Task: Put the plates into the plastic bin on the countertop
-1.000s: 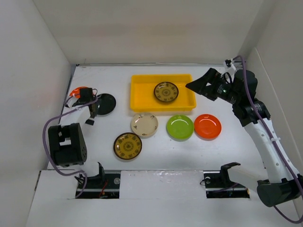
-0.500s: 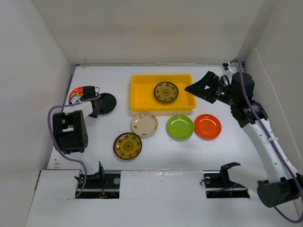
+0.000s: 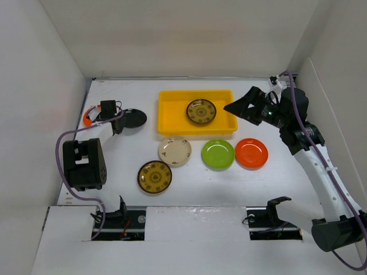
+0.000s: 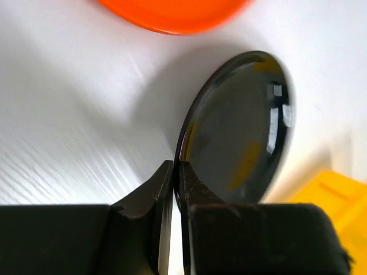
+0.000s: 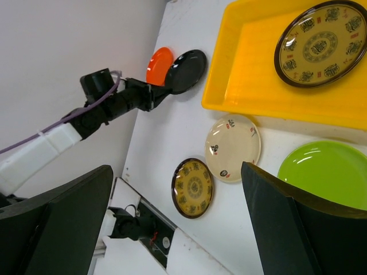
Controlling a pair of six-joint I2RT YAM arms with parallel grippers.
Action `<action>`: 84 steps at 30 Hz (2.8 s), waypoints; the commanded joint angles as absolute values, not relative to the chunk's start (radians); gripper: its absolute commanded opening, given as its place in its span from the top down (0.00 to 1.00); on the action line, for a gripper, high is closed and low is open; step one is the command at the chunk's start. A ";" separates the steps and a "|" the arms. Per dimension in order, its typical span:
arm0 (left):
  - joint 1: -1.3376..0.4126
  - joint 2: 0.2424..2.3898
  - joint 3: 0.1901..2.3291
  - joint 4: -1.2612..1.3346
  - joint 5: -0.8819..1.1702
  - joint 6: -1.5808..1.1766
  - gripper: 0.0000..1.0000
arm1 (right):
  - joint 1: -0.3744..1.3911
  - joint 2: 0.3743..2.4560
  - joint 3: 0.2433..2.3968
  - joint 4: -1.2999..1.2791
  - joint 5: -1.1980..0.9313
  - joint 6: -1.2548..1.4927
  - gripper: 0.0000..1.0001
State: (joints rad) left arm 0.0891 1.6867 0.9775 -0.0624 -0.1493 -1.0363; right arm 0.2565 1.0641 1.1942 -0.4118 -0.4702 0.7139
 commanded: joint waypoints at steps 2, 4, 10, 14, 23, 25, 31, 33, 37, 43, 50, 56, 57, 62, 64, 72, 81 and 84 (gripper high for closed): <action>0.016 1.523 1.141 -0.055 -0.130 -0.908 1.00 | 0.264 1.032 1.232 -0.387 -0.456 0.701 0.01; -0.058 1.503 1.216 -0.055 -0.130 -0.856 1.00 | 0.255 1.032 1.232 -0.387 -0.456 0.701 0.01; -0.274 1.656 1.515 -0.144 -0.144 -0.755 1.00 | 0.255 1.045 1.223 -0.376 -0.456 0.701 0.01; -0.408 1.835 1.663 -0.167 -0.037 -0.724 1.00 | 0.245 1.054 1.212 -0.367 -0.456 0.710 0.01; -0.483 1.948 1.648 -0.100 0.001 -0.764 1.00 | 0.227 1.035 1.212 -0.387 -0.456 0.710 0.01; -0.483 1.979 1.647 -0.080 0.021 -0.764 1.00 | 0.227 1.035 1.212 -0.396 -0.456 0.701 0.01; -0.483 2.040 1.692 -0.118 0.078 -0.764 0.84 | 0.218 1.026 1.203 -0.396 -0.465 0.701 0.01; -0.483 2.051 1.710 -0.149 0.066 -0.764 0.39 | 0.218 1.026 1.203 -0.396 -0.465 0.692 0.01; -0.483 1.988 1.687 -0.149 0.041 -0.741 0.00 | 0.218 1.017 1.212 -0.405 -0.465 0.692 0.01; -0.428 1.784 1.582 -0.303 -0.287 -0.808 0.00 | 0.218 1.017 1.212 -0.396 -0.465 0.692 0.01; 0.041 1.485 1.078 -0.112 -0.195 -1.078 0.00 | 0.218 1.008 1.155 -0.347 -0.521 0.692 0.01; 0.245 1.529 1.028 -0.061 -0.218 -1.124 0.00 | 0.279 0.999 1.118 -0.307 -0.575 0.735 0.01; 0.261 1.552 1.052 -0.061 -0.218 -1.124 0.00 | 0.288 0.999 1.118 -0.298 -0.575 0.735 0.01; 0.311 1.701 1.111 -0.061 -0.218 -1.082 0.02 | 0.331 0.967 1.108 -0.331 -0.575 0.735 0.01; 0.337 1.738 1.140 -0.049 -0.218 -1.072 0.02 | 0.340 0.943 1.108 -0.342 -0.575 0.723 0.01; 0.348 1.894 1.184 -0.060 -0.198 -1.051 0.15 | 0.341 0.919 1.108 -0.364 -0.557 0.703 0.01; 0.348 2.012 1.269 -0.135 -0.189 -1.036 0.76 | 0.341 0.928 1.146 -0.385 -0.539 0.703 0.01; 0.348 2.035 1.322 -0.167 -0.179 -1.014 0.93 | 0.350 0.928 1.164 -0.394 -0.538 0.693 0.01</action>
State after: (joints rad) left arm 0.3481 1.9980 1.2865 -0.0620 -0.1883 -1.0508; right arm 0.3313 0.9363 1.1057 -0.4000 -0.5488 0.7128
